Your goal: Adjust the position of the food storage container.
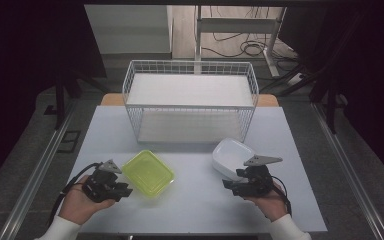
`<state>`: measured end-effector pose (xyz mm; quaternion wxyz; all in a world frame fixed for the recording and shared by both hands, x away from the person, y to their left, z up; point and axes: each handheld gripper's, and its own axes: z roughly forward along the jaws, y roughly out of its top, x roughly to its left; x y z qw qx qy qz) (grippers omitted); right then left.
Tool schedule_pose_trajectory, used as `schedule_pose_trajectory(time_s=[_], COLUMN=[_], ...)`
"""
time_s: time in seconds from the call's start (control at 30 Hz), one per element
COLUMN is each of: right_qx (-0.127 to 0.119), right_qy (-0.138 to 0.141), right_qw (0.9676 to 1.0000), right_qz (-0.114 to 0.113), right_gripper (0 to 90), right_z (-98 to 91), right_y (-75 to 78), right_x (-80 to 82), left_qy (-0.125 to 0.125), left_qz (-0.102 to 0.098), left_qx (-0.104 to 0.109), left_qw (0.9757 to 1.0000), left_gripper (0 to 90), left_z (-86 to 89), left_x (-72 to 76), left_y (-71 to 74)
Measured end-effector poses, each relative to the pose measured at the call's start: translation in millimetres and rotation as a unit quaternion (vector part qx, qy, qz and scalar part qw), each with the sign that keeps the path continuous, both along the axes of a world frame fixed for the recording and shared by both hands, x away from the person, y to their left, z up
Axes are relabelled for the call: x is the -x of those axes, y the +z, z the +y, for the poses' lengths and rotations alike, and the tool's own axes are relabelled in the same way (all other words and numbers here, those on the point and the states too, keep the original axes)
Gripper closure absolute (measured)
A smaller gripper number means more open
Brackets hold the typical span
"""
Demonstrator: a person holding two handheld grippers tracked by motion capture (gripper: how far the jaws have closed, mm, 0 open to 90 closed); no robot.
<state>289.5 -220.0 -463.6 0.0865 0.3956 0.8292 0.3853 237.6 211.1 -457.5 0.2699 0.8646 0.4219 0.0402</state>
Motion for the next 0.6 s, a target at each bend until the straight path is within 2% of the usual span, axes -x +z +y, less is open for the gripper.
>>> schedule_pose_trajectory(time_s=[0.07, 0.33, 0.53, 0.6], right_qx=[0.002, 0.004, 0.009, 0.008], right_qy=[0.0, 0.002, 0.003, 0.002], right_qw=[1.0, 1.0, 1.0, 1.0], right_qz=[0.0, 0.0, 0.001, 0.002], right_gripper=[31.4, 31.3, 31.1, 31.0], right_z=[0.3, 1.1, 1.7, 2.3], right_y=[-0.2, -1.4, -2.6, -2.6], right_x=[0.2, 0.3, 0.0, 0.3], left_qy=[-0.013, -0.022, -0.033, -0.046], left_qz=[0.011, 0.033, 0.041, 0.046], left_qx=[-0.002, -0.008, -0.013, -0.025], left_qw=[0.9998, 0.9992, 0.9985, 0.9976], left_gripper=[74.6, 87.6, 90.0, 90.0], left_z=[-6.0, -17.2, -29.6, -39.0], left_x=[-0.7, -3.1, -4.4, -4.1], left_y=[-5.7, -17.5, -24.4, -28.1])
